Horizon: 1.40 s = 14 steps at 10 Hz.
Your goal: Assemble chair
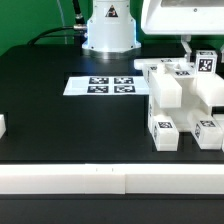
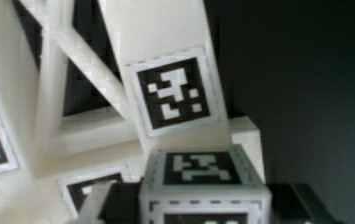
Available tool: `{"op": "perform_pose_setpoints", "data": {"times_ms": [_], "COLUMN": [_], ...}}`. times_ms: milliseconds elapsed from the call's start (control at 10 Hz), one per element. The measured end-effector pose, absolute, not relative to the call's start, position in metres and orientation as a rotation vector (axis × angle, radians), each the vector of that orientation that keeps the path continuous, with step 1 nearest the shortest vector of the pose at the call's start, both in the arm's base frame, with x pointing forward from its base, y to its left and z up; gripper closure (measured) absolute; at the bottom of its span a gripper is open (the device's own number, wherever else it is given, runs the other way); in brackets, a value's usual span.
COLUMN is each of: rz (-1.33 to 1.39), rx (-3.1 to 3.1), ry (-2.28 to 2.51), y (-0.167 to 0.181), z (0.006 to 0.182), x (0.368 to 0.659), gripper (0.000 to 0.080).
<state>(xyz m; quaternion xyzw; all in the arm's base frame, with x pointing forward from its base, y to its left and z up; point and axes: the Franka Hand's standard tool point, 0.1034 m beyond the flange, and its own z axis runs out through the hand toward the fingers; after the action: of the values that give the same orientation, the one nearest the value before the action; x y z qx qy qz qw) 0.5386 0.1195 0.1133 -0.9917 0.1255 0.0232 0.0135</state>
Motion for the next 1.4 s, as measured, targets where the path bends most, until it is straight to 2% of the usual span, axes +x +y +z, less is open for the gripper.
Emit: {"op": "perform_pose_setpoints", "data": {"times_ms": [1400], "rz": [0.098], "rx": [-2.602], "ry": [1.725], "y": [0.1239], "z": [0.1135], "x": [0.5382], "gripper": [0.0512]}}
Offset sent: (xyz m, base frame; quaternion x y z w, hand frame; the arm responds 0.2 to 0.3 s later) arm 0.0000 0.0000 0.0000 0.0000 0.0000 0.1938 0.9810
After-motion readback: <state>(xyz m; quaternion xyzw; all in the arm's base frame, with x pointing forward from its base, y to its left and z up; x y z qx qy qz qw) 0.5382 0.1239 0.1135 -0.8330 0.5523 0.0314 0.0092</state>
